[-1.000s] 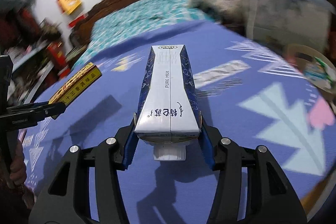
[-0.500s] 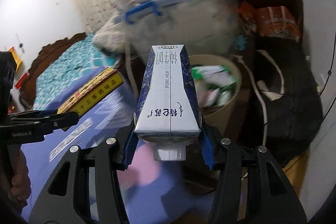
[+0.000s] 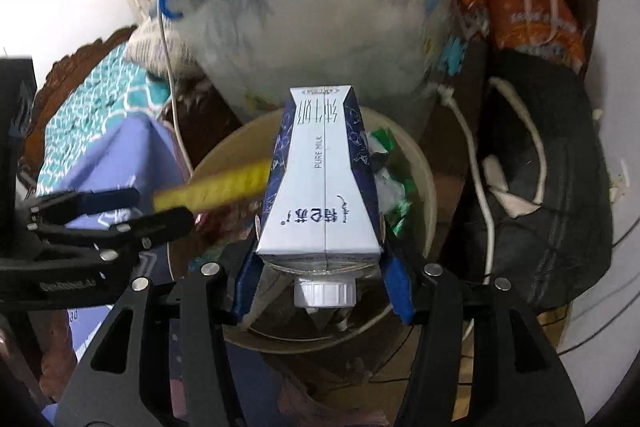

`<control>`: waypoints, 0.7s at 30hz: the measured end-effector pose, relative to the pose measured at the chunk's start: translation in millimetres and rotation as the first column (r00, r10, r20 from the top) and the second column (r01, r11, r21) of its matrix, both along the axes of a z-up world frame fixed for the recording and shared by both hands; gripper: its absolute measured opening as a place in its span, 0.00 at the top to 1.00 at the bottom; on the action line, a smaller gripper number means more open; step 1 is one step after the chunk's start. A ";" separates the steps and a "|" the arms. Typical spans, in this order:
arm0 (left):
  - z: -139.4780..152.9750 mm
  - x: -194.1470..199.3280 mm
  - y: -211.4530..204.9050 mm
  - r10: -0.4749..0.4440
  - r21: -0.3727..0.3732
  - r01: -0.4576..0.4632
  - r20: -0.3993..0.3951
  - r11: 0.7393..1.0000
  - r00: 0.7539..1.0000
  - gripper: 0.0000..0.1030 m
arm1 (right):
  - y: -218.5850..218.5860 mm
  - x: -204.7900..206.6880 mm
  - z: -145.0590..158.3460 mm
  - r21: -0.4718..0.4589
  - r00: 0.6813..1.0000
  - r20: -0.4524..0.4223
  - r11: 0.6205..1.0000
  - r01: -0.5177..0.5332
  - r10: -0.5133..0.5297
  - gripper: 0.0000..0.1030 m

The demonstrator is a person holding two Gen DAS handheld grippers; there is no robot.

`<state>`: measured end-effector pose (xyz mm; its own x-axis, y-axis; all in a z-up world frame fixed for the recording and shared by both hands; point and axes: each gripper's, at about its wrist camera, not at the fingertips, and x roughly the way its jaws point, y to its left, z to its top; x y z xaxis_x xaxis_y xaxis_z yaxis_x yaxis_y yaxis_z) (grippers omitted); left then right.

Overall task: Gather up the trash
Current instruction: 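Carry box and carton over the wastebasket and open both tools, then move both open tools from the wastebasket back over the bedspread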

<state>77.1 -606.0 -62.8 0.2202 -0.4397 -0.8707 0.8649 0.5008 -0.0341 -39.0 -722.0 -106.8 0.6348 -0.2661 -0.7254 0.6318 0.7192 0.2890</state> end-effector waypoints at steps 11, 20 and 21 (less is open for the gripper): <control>33.3 8.5 91.5 0.058 -0.127 -0.058 -0.006 0.990 0.998 0.18 | 39.9 -7.7 17.6 -0.095 0.994 0.090 0.993 0.070 -0.061 0.27; 44.7 -12.2 205.9 0.181 -0.153 -0.161 0.122 0.975 0.976 0.15 | 119.3 -53.9 41.3 -0.055 0.974 0.207 0.993 0.102 -0.088 0.27; 45.3 -14.7 218.4 0.191 -0.154 -0.170 0.133 0.973 0.973 0.14 | 128.0 -56.6 42.4 -0.044 0.972 0.219 0.994 0.100 -0.088 0.27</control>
